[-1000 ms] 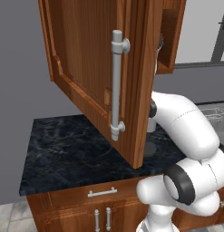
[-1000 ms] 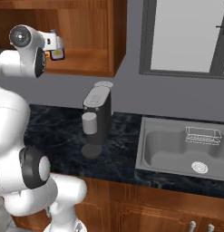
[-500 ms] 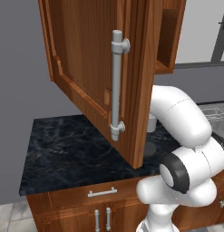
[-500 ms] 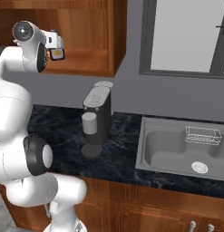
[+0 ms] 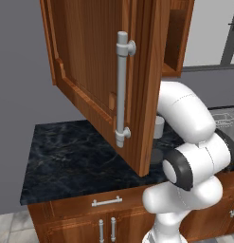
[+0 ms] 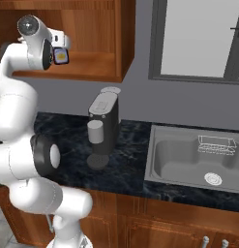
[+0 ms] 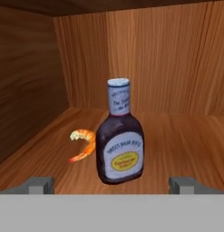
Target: The dining table condiment station is running low on condiment bottle. Refill the condiment station by opening the cabinet and taking the condiment bottle from the cabinet and placing it on the dining table.
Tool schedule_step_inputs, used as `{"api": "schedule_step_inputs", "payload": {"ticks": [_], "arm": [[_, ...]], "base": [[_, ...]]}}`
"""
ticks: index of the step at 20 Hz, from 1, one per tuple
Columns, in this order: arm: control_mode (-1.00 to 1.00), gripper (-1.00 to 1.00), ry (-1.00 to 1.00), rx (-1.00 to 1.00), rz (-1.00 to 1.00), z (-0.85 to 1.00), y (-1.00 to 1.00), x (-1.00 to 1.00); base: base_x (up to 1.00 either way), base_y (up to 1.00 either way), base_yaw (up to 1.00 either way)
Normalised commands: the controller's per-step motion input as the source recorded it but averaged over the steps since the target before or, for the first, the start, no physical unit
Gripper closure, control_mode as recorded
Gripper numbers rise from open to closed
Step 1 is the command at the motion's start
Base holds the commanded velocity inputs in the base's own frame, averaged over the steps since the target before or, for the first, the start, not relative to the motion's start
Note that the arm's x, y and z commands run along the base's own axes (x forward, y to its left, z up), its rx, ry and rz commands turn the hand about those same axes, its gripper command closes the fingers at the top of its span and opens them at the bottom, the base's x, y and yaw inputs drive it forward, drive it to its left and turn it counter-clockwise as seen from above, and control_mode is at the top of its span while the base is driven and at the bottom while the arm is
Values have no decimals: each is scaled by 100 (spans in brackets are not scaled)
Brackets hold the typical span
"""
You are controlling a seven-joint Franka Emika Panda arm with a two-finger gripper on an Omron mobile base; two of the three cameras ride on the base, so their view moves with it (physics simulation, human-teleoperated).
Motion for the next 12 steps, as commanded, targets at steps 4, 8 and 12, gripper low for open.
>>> {"api": "schedule_step_inputs", "payload": {"ticks": [4, 8, 12], "arm": [[-100, -100, 0, 0, 0, -1, 0, 27], [-100, -100, 0, 0, 0, -6, 0, 29], [-100, -100, 0, 0, 0, -2, 0, 29]], "base": [[0, 0, 0], [0, 0, 0], [0, 0, 0]]}}
